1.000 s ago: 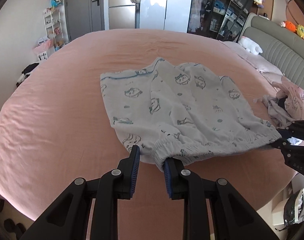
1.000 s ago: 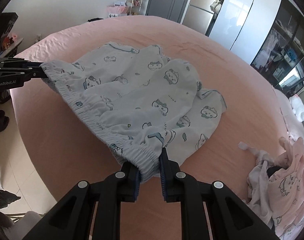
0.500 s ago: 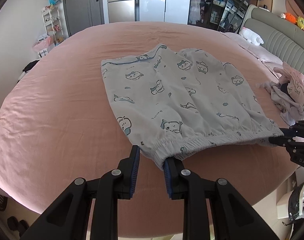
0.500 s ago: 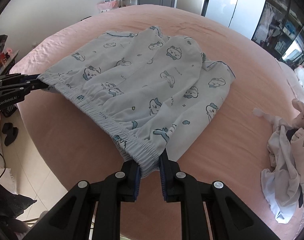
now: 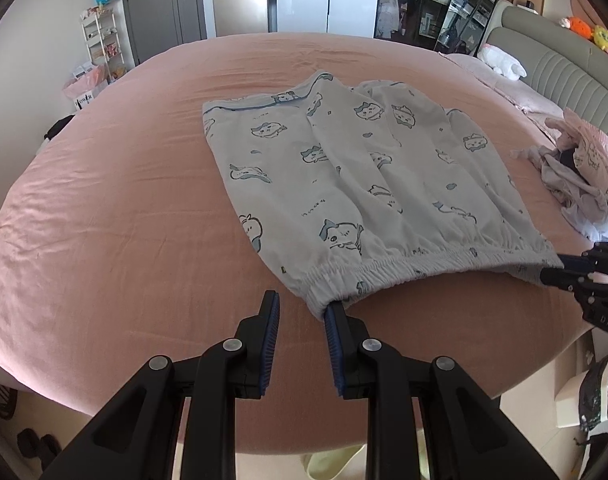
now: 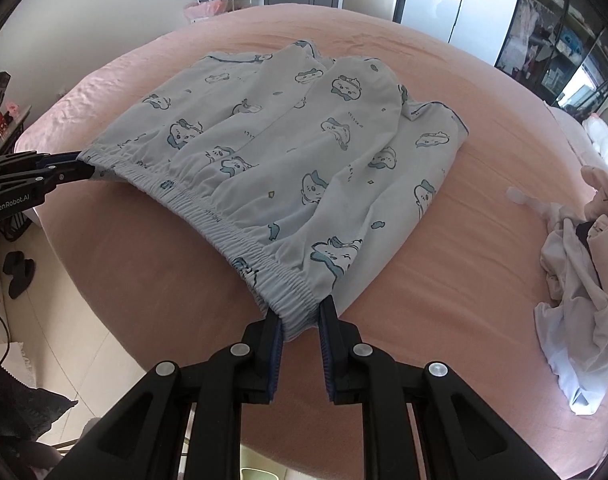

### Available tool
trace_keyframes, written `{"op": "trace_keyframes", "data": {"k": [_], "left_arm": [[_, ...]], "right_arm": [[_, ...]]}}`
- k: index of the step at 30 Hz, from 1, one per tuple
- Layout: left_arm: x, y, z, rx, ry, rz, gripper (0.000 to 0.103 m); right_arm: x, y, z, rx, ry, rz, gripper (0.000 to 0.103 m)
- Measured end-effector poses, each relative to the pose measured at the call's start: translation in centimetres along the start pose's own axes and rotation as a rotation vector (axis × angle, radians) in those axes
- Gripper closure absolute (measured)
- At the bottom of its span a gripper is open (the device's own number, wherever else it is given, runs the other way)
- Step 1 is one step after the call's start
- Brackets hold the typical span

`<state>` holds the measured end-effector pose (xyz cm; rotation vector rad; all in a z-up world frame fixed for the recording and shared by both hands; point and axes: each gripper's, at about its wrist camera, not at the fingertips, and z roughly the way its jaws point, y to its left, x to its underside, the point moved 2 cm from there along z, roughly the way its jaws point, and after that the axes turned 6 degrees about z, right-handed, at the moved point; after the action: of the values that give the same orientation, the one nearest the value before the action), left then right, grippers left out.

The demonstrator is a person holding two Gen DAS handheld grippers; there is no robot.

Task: Fold clothes
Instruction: 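Lower the pants flat onto the bed with both grippers holding the waistband, then open both grippers and release the waistband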

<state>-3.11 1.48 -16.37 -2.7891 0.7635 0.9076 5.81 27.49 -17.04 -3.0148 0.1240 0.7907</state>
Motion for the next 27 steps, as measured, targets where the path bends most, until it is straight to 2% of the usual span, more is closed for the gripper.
{"op": "trace_keyframes", "data": {"k": [5,7,9,10,11,13,14,15,22,27], "left_arm": [[0.8,0.7,0.0,-0.006,0.013,-0.018,0.083],[0.7,1.5,-0.2,-0.011,-0.006,-0.06,0.082],[0.4,2.4,-0.5,0.001,-0.016,-0.117,0.081],[0.3,2.9,-0.6,0.01,-0.023,-0.146,0.079],[0.2,3.3,-0.8,0.017,-0.029,-0.17,0.072],[0.0,3.5,-1.1,0.013,-0.04,-0.183,0.056],[-0.1,3.5,-1.2,0.009,-0.049,-0.182,0.045],[-0.1,3.4,-1.3,0.008,-0.058,-0.179,0.04],[-1.0,1.7,-1.5,-0.006,-0.077,-0.11,0.033],[-1.9,-0.9,-2.0,-0.043,-0.107,0.02,0.032]], "right_arm": [[-0.1,0.0,0.2,-0.007,0.014,0.011,0.087],[-0.3,0.0,0.3,-0.004,0.018,0.016,0.087],[-0.4,-0.4,0.5,-0.013,0.036,0.041,0.082],[-0.4,-0.6,0.6,-0.017,0.048,0.057,0.07],[-0.3,-0.8,0.6,-0.019,0.056,0.074,0.055],[-0.1,-1.1,0.5,-0.02,0.071,0.104,0.038],[0.1,-1.0,0.3,-0.01,0.069,0.102,0.036],[0.3,-0.9,0.1,0.001,0.068,0.089,0.036],[1.1,-0.2,-0.6,0.003,0.07,0.056,0.033],[0.9,-1.0,-0.9,-0.011,0.072,0.092,0.033]]}}
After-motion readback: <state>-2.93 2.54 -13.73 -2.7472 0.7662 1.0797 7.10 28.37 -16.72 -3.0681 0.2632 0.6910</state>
